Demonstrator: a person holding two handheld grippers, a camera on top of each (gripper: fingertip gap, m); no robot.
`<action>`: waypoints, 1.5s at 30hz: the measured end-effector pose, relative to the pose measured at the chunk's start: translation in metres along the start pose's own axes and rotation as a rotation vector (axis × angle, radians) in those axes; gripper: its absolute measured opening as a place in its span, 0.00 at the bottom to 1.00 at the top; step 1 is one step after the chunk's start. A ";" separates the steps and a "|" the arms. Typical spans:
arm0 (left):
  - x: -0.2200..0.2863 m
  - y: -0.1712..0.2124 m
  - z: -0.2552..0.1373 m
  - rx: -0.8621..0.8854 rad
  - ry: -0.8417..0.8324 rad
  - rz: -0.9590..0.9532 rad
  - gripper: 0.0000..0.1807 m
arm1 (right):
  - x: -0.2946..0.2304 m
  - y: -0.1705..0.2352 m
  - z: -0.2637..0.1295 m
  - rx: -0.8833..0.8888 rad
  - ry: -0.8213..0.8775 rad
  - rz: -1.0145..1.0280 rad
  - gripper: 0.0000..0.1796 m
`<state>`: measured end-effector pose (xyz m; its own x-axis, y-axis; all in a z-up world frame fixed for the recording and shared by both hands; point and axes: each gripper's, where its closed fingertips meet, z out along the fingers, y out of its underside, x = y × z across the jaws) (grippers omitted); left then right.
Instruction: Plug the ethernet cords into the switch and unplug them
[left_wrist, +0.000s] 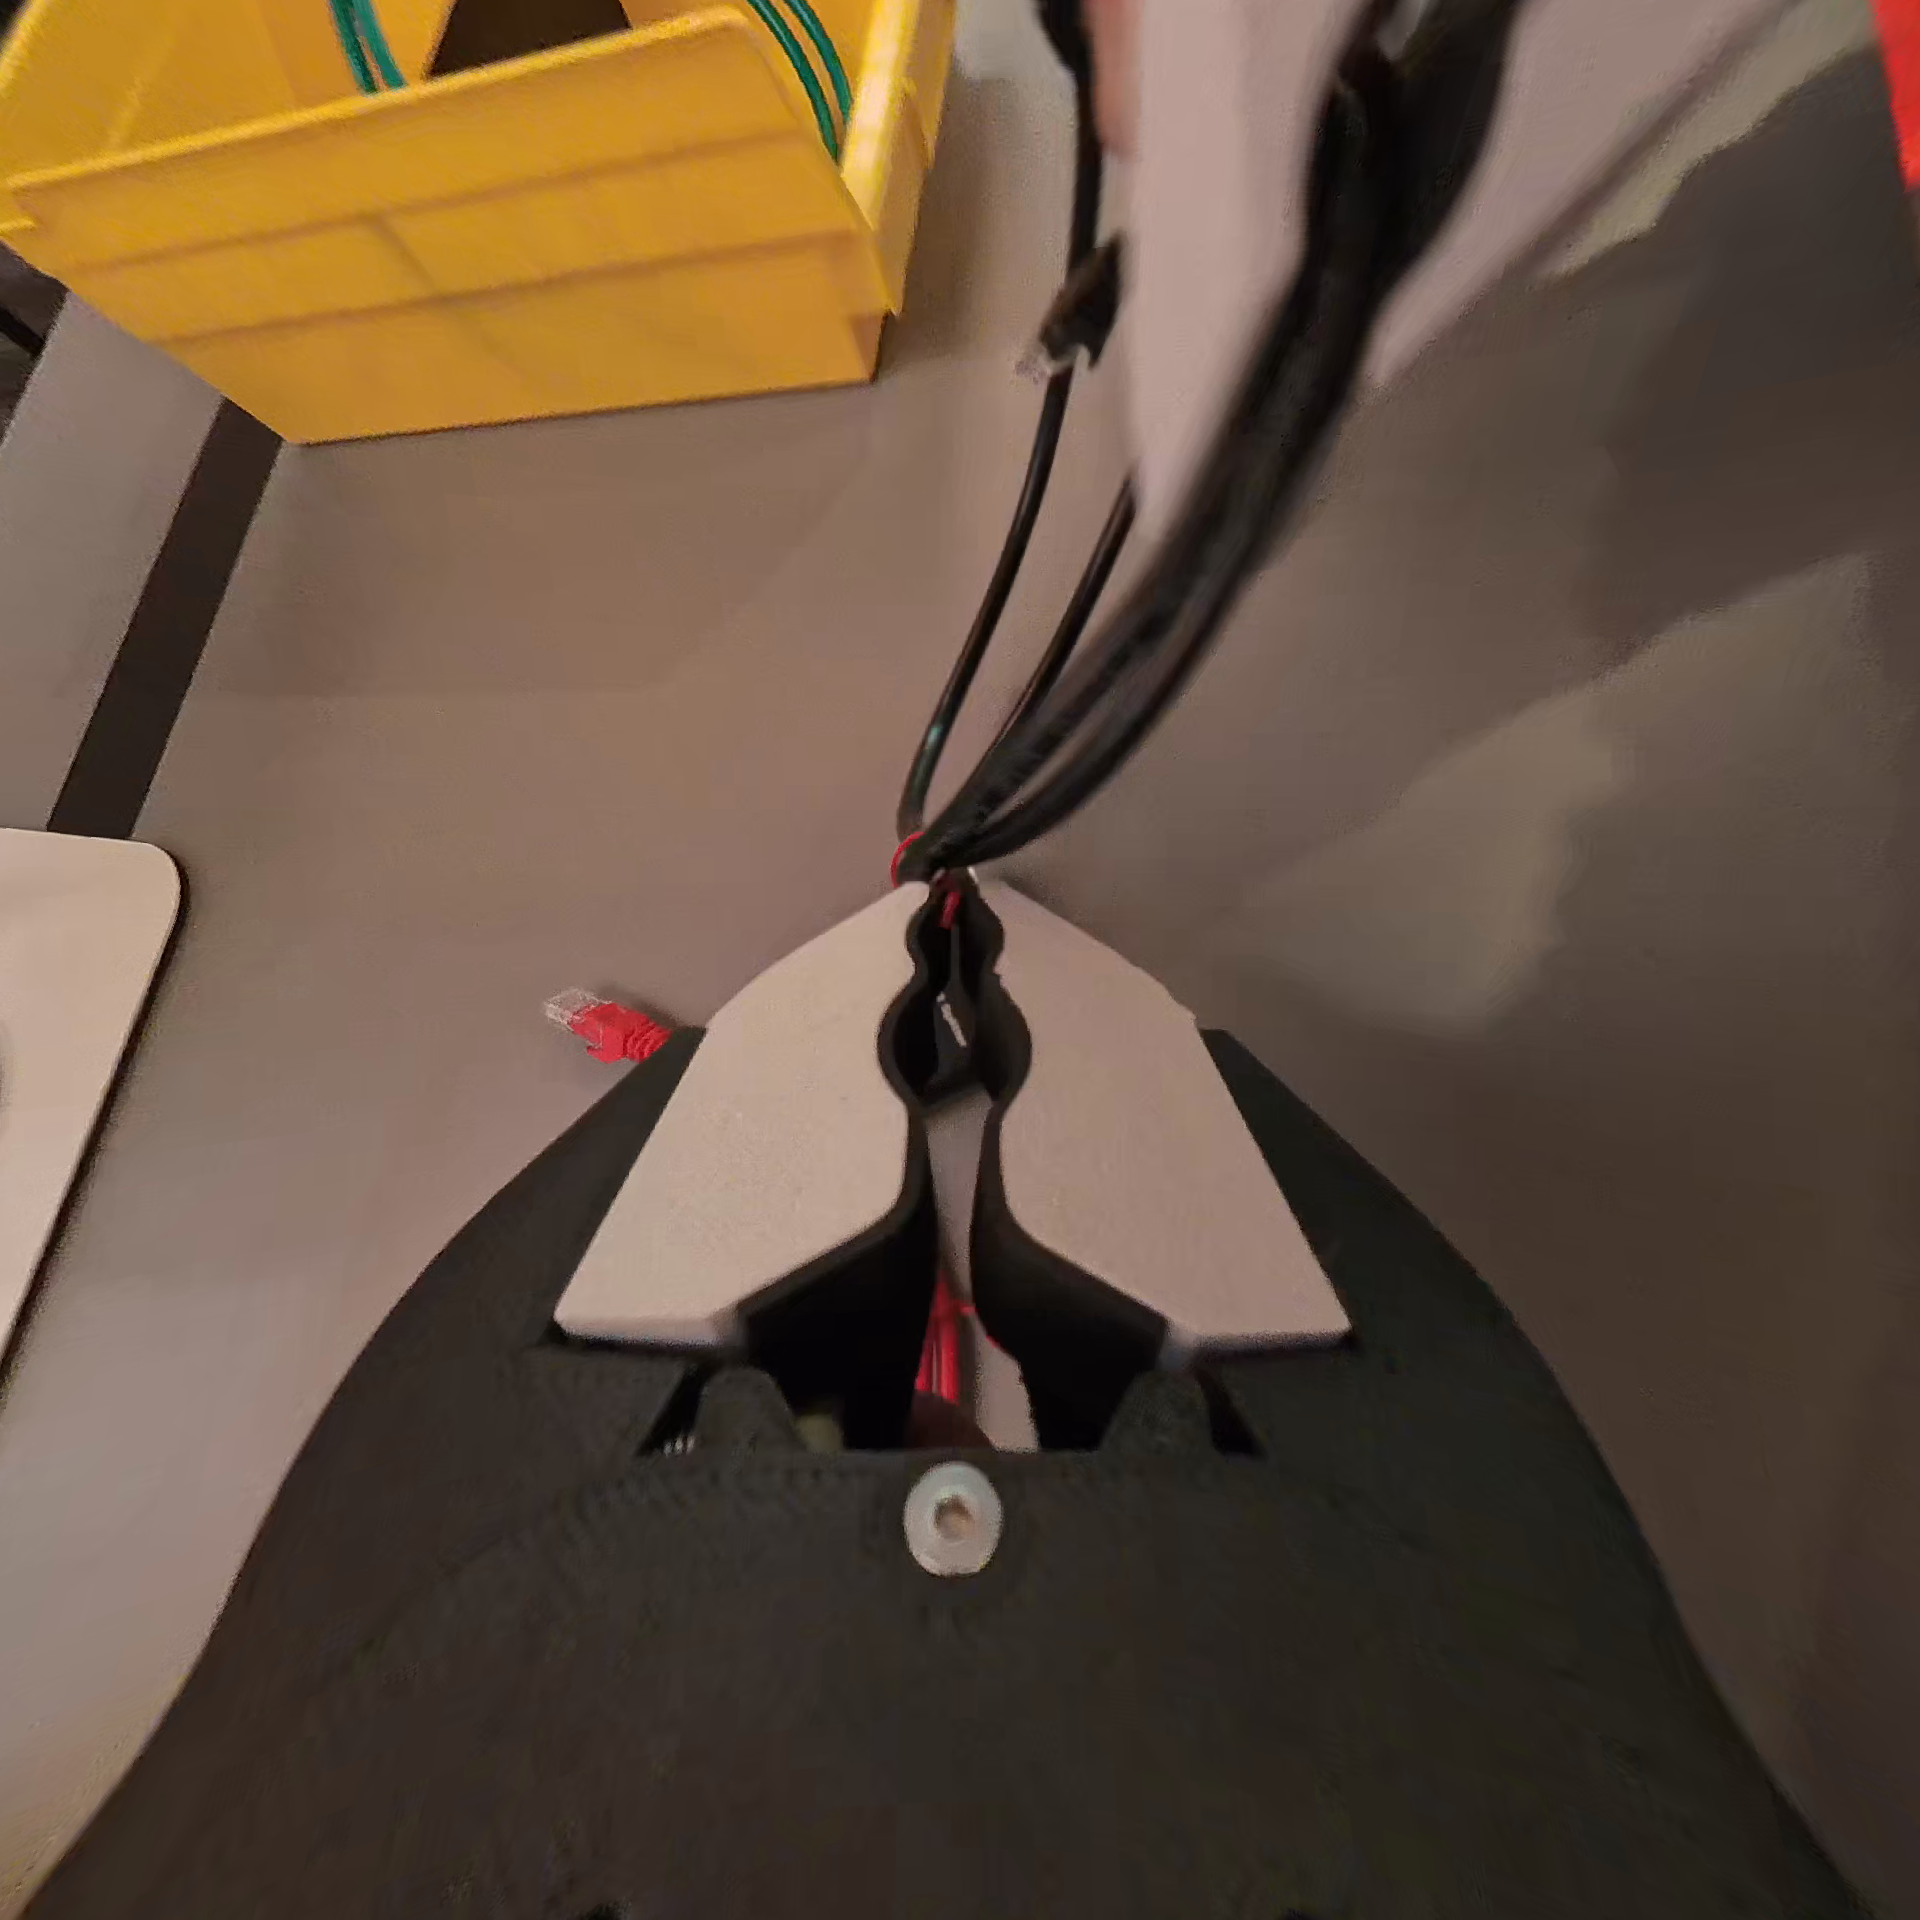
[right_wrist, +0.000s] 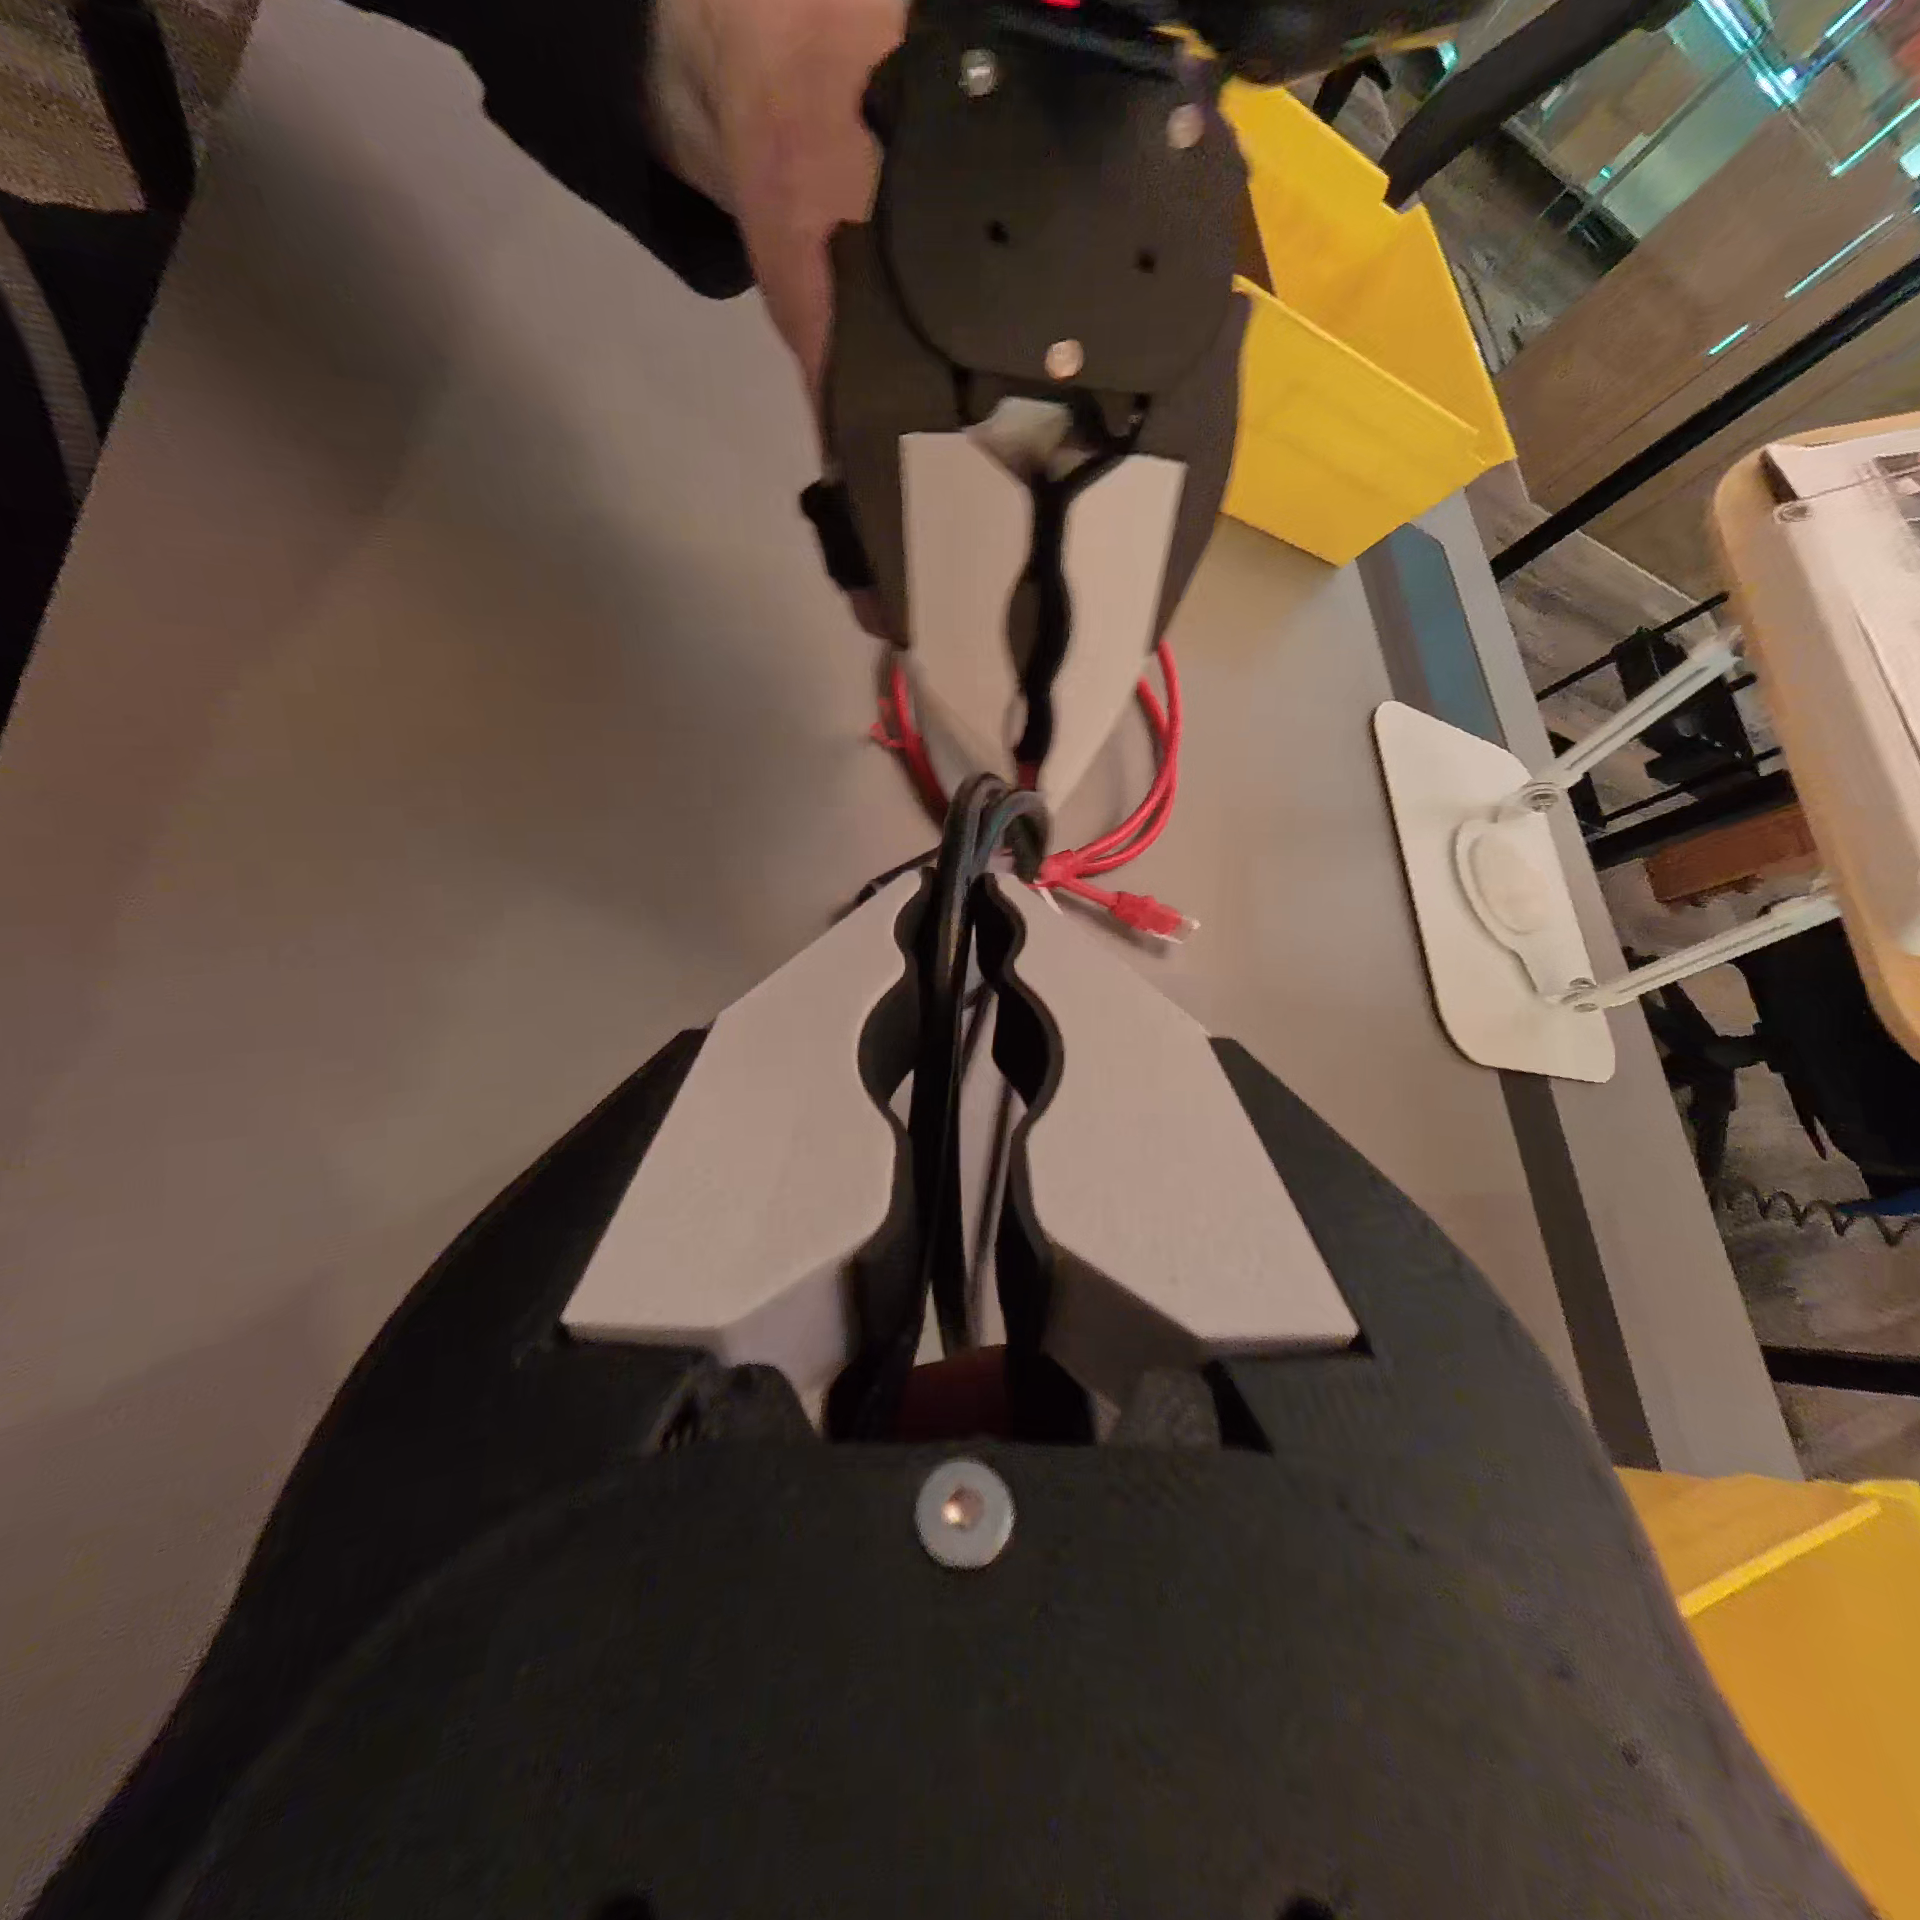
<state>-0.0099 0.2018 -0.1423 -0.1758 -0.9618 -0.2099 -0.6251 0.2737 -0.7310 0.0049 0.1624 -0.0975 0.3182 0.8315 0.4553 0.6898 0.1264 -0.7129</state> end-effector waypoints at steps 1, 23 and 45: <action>-0.001 -0.002 -0.001 0.022 -0.003 -0.028 0.01 | -0.007 0.001 -0.001 0.002 0.014 -0.004 0.02; 0.044 -0.052 -0.010 0.453 0.370 -0.396 0.01 | -0.081 0.086 0.039 -0.279 -0.122 -0.050 0.03; 0.059 -0.008 0.011 0.313 0.316 -0.414 0.01 | -0.044 0.022 -0.052 0.079 -0.192 0.301 0.40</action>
<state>-0.0071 0.1425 -0.1558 -0.2129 -0.9297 0.3006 -0.4450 -0.1816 -0.8769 0.0402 0.1004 -0.1053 0.3664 0.9232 0.1158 0.5294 -0.1045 -0.8419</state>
